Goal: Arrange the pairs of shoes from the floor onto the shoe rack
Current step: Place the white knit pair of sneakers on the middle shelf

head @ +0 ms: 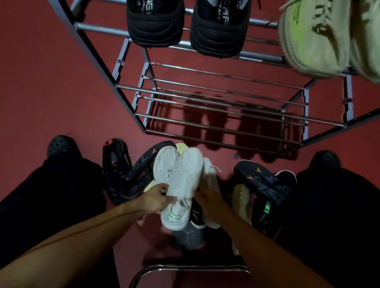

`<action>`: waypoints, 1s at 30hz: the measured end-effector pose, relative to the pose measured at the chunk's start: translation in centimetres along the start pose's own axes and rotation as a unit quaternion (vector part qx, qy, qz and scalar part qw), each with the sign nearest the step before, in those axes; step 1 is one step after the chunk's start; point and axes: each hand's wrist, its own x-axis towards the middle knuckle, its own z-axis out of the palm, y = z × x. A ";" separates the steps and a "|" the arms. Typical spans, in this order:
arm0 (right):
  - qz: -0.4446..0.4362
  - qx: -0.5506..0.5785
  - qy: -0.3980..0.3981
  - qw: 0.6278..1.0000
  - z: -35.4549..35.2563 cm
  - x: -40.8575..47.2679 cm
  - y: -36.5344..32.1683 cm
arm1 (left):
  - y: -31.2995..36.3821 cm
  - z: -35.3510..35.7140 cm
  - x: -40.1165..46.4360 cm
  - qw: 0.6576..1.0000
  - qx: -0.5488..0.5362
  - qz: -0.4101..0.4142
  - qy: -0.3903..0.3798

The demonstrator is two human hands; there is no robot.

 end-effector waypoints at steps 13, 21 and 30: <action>0.020 -0.259 0.007 0.966 -2.8 -1.3 4.3 | -3.9 0.0 2.1 0.989 0.144 0.030 -0.020; -0.059 -0.352 -0.011 0.934 -2.8 -1.1 3.0 | -3.9 2.6 0.2 0.851 0.493 0.166 -0.066; -0.053 -0.342 -0.060 0.936 -3.4 -1.2 2.6 | -3.5 4.2 1.1 0.722 0.656 0.218 -0.033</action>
